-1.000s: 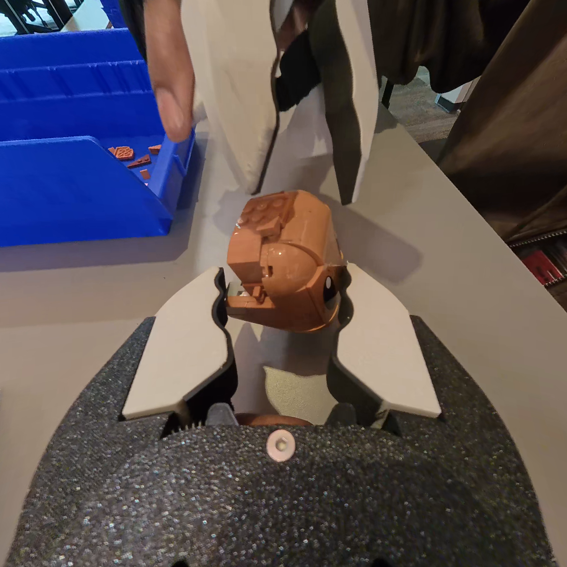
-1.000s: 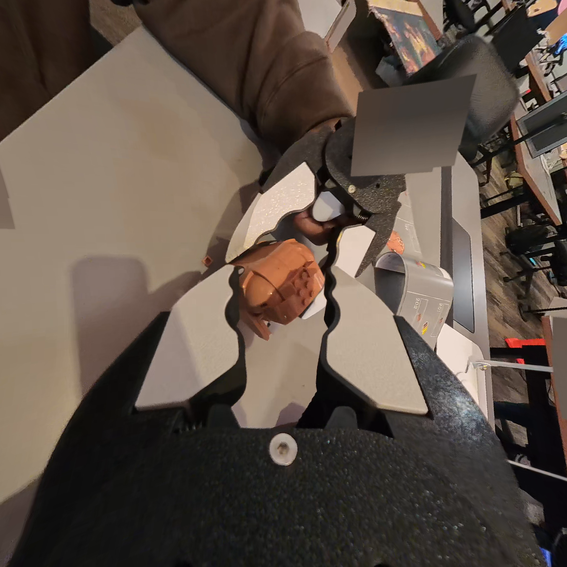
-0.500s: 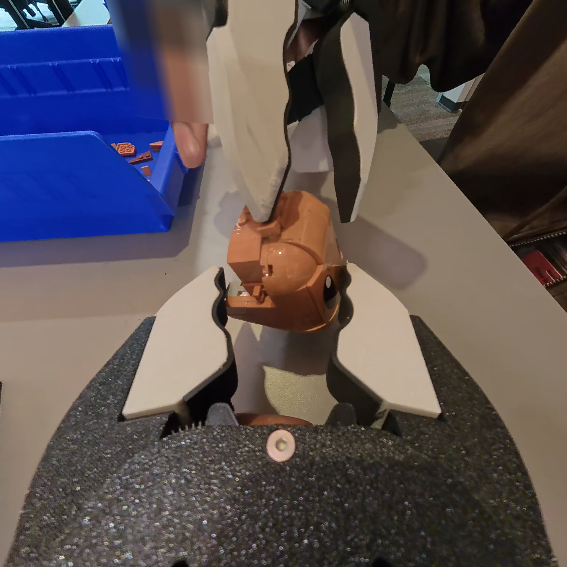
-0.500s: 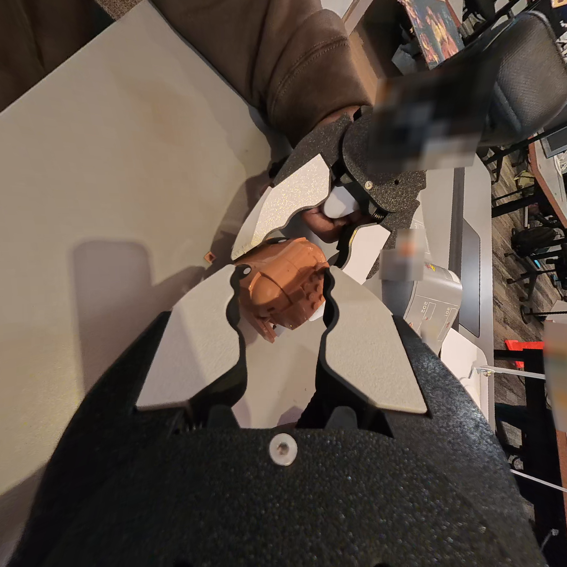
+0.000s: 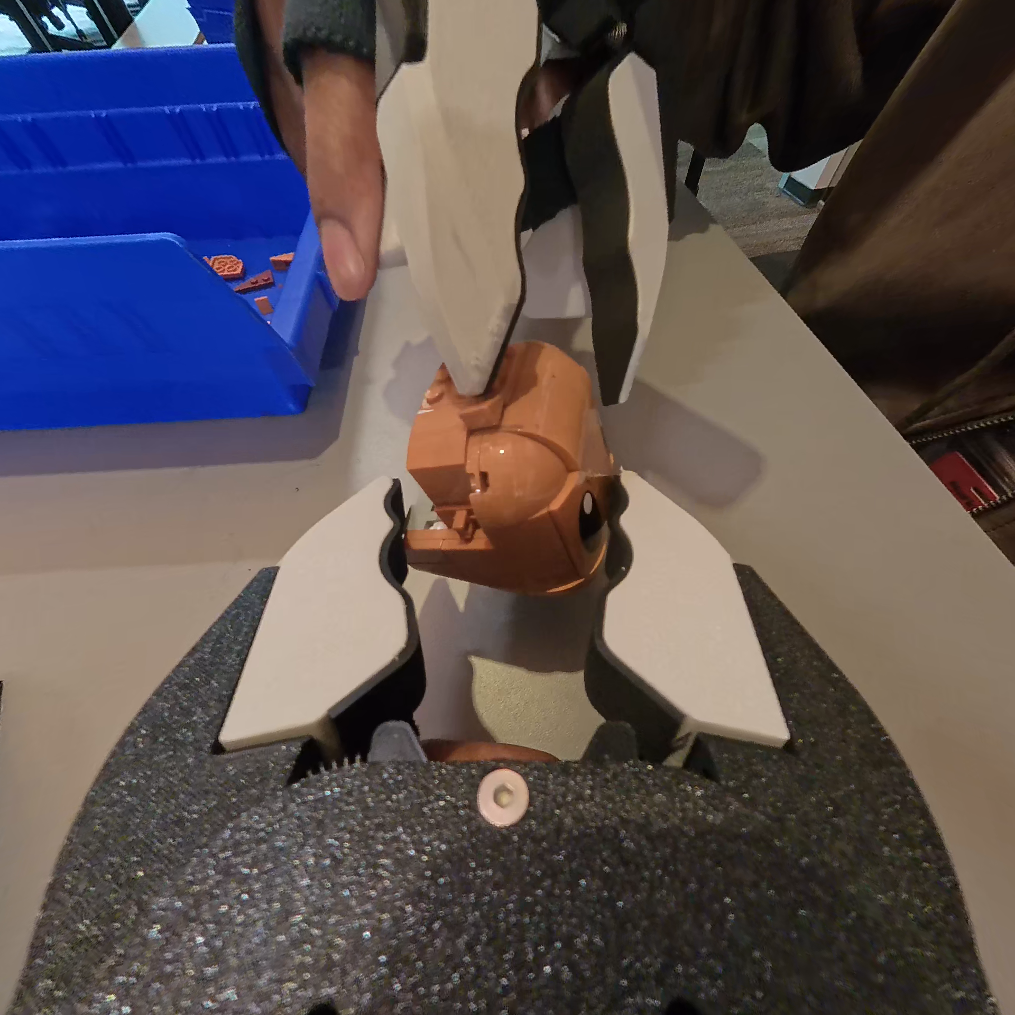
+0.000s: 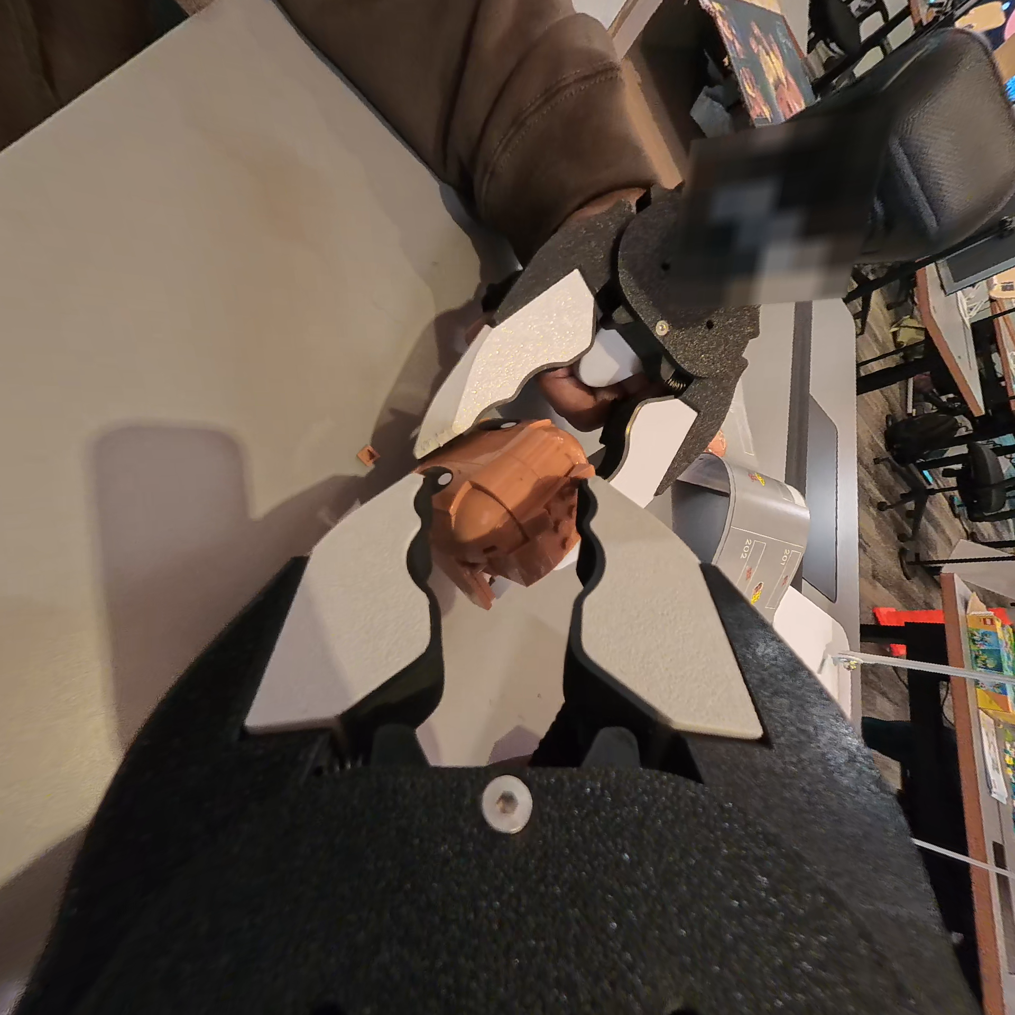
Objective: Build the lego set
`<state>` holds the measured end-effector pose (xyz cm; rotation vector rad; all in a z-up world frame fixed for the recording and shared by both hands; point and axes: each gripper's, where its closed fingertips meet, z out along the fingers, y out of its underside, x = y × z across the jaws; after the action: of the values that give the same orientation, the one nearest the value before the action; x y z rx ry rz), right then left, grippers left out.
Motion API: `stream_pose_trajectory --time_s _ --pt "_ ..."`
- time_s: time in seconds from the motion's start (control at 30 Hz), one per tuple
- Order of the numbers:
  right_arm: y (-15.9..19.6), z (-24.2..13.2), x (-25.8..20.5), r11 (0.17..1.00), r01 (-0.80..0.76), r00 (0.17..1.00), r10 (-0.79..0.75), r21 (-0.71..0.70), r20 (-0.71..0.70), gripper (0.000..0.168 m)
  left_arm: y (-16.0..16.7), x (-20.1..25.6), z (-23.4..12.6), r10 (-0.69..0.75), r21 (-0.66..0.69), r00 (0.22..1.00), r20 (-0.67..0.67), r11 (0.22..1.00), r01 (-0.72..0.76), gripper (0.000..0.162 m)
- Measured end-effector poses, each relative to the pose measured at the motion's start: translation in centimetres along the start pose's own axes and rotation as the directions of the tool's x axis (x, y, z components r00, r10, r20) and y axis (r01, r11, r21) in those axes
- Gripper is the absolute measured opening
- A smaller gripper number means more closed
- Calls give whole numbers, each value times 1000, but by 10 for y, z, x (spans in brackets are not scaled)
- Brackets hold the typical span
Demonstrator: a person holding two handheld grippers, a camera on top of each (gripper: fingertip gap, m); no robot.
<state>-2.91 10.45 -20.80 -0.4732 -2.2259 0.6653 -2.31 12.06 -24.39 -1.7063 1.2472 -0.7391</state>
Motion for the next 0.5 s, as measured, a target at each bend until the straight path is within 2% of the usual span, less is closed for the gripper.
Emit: stream_pose_trajectory --time_s 0.1,0.3,0.5 --pt "-3 -3 7 1000 16 999 -14 22 -50 55 0 0 -1 -4 3 1000 -2 1000 4 72" --pt "0 2 7 997 81 989 -80 1 -124 79 -4 -1 -5 -31 28 1000 -3 999 31 72" --pt "2 12 7 995 104 966 -101 2 -236 94 -8 -6 -10 -61 59 998 10 996 61 71"
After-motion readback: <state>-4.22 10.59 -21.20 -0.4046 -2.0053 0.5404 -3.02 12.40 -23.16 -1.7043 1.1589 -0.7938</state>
